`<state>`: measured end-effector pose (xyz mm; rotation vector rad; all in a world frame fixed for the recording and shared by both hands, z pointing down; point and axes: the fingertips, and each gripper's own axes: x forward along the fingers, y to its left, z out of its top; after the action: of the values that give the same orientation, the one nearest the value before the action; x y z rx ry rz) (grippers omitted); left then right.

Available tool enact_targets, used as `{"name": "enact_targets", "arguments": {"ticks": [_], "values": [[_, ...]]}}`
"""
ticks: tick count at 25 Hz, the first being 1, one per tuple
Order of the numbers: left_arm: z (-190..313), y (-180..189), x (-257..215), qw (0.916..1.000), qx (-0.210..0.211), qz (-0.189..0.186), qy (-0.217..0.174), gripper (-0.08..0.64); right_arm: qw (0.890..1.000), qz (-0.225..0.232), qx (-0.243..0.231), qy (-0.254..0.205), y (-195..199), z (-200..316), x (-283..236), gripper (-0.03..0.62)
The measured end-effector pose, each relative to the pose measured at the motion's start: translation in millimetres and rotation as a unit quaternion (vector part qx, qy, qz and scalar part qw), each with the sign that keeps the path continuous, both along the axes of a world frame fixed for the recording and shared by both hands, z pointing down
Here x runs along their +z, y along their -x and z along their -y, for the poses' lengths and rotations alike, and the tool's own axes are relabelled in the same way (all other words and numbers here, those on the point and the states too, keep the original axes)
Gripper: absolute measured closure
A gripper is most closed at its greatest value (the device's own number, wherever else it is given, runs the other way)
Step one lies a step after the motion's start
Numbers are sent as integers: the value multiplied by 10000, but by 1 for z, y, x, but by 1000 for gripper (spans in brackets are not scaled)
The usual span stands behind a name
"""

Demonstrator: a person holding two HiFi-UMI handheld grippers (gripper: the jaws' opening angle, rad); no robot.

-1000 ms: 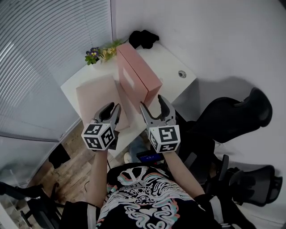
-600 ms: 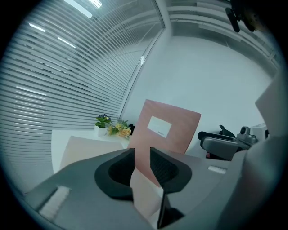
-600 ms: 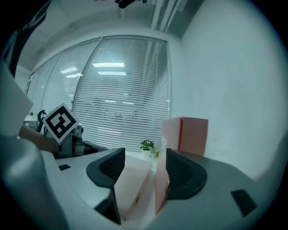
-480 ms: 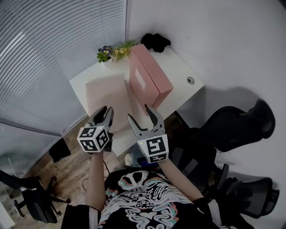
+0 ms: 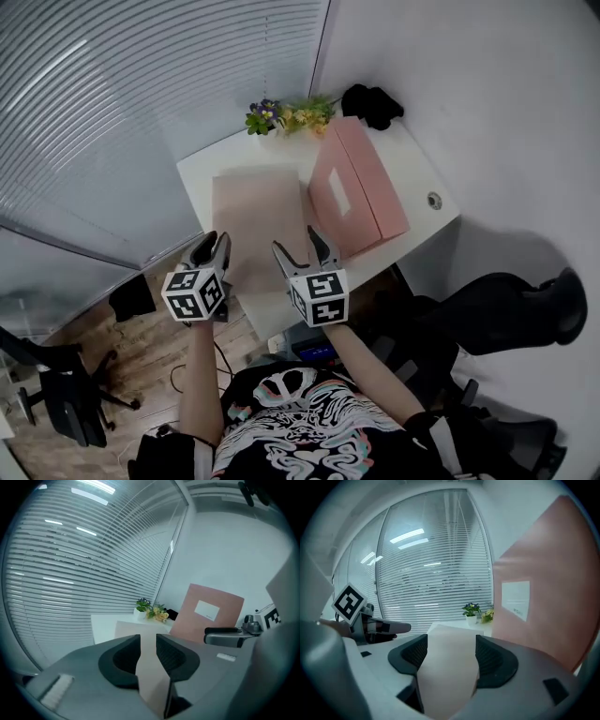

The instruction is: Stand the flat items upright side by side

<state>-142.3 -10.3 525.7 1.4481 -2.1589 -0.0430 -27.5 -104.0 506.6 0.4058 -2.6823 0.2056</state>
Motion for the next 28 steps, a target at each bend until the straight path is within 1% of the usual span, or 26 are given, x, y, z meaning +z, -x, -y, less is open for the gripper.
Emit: {"name": "enact_targets", "arguments": {"ticks": [5, 8, 13, 16, 21, 23, 26, 28], "values": [[0, 28, 26, 9993, -124, -97, 343, 465, 9991, -340, 139, 234, 19, 15, 31, 270], [1, 43, 40, 9983, -156, -132, 554, 465, 9979, -571, 169, 265, 29, 19, 49, 269], [11, 59, 60, 9967, -240, -247, 737, 462, 9943, -936, 369, 366, 32, 36, 72, 228], [12, 69, 73, 9956, -264, -328, 836, 454, 9912, -1089, 520, 542, 35, 41, 86, 212], [14, 71, 83, 9946, -289, -533, 843, 446, 9821, -1363, 787, 1035, 31, 44, 112, 197], [16, 70, 84, 9945, -273, -581, 826, 445, 9788, -1393, 859, 1234, 29, 44, 117, 197], [11, 74, 86, 9940, -331, -703, 775, 442, 9753, -1399, 797, 1513, 34, 41, 121, 196], [6, 76, 89, 9929, -405, -870, 709, 442, 9759, -1415, 666, 1524, 35, 38, 122, 195]]}}
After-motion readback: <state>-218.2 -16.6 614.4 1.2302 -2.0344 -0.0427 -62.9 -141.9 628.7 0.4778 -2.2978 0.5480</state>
